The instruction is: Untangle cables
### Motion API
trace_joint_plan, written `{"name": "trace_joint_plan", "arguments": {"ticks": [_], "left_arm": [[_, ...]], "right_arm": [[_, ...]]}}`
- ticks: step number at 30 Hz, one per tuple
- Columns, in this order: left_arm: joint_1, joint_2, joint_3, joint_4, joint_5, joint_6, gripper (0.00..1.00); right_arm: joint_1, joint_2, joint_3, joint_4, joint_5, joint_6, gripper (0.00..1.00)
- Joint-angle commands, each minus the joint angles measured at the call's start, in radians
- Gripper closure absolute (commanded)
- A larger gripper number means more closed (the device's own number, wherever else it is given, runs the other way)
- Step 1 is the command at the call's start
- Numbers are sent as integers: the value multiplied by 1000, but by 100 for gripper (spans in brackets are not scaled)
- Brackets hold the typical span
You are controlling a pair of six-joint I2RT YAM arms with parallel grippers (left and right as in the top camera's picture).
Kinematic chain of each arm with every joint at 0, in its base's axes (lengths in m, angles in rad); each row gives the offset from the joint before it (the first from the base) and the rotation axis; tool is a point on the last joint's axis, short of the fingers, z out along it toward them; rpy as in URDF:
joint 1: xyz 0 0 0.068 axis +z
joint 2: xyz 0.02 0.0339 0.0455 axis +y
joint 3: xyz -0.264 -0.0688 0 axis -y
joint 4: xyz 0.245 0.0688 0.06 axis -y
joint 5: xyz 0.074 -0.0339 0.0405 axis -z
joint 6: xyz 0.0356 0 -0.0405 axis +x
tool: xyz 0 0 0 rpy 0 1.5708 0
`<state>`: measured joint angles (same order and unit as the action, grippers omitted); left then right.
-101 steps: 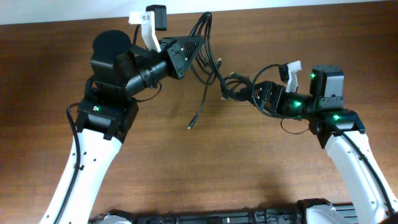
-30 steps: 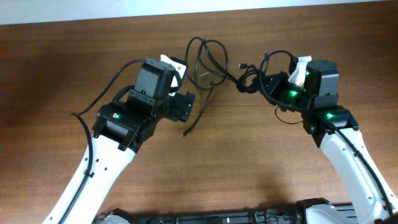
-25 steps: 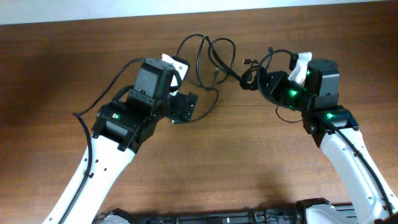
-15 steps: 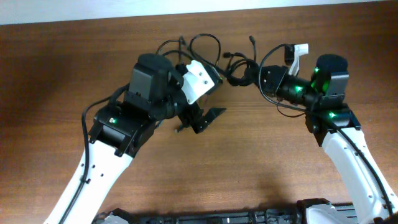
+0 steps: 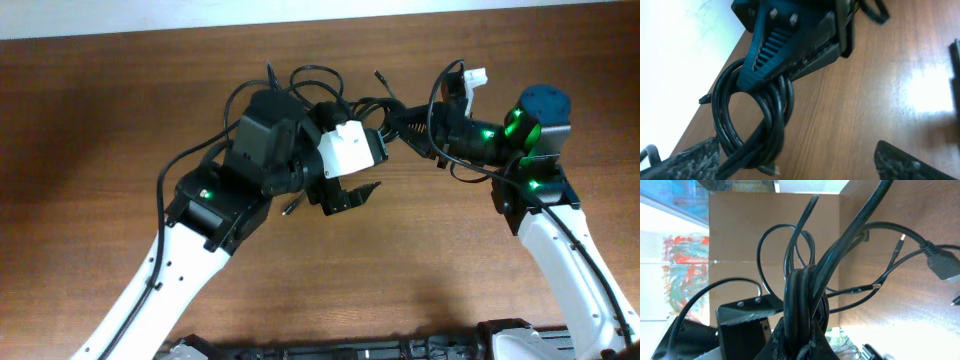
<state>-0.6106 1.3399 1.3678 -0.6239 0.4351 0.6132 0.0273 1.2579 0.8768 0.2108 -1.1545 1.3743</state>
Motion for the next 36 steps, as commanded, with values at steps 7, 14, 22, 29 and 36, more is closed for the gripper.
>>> {"name": "trace_joint_plan", "arguments": {"ticks": [7,14,22,29,36], "left_arm": [[-5,35,8,55,-5,32,51],[-9,50,8,55,23,31,48],[-9,81,8,60,51,32,100],[-9,81,8,63,51,31,100],[-8,81,8,70,-64,17,100]], "right_arm": [[-2,-6,5,11,-84,22,96],[-1,-6,5,12,-95,22,96],[-2,-6,5,15,-93,22,96],[-2,-6,5,15,-92,-11,96],[-2,-6,4,10,14,-246,39]]}}
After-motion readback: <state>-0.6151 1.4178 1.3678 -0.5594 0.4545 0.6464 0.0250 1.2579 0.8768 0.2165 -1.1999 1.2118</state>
